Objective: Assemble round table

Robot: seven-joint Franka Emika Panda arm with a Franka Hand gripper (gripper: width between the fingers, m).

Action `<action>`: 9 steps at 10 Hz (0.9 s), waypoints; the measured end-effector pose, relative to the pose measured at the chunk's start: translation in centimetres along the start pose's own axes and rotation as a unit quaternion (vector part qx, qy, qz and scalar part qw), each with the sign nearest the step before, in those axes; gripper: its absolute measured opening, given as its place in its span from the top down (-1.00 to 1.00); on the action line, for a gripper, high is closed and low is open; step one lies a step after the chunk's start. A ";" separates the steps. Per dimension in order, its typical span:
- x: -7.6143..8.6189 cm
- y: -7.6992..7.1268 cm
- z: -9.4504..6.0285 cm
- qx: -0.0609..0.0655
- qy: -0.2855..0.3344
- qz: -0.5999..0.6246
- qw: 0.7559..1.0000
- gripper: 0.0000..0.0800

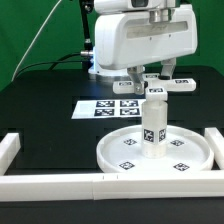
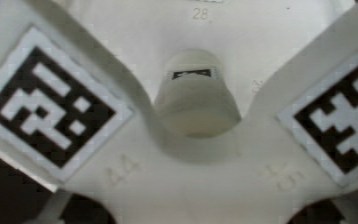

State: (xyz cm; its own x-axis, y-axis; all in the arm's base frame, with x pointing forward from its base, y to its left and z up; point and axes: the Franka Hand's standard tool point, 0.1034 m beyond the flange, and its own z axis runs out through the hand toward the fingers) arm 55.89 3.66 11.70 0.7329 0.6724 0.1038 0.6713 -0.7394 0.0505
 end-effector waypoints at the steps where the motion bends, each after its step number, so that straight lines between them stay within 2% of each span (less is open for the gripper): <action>1: 0.0 0.1 0.1 -0.001 0.001 0.001 1.000 -0.12; 3: -0.2 -0.1 1.1 0.004 -0.006 0.005 1.000 -0.12; 5: 0.5 0.1 1.3 0.000 -0.001 0.014 1.000 -0.12; 9: 0.4 0.1 1.2 0.000 0.000 0.027 1.000 -0.12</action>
Offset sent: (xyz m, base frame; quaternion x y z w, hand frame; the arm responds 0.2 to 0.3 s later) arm 0.0127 0.0087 -0.0129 -0.0014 0.0049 0.0264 0.9996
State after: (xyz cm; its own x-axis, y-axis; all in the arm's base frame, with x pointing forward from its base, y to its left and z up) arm 56.40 3.90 10.51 0.7675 0.6323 0.1057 0.6315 -0.7741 0.0456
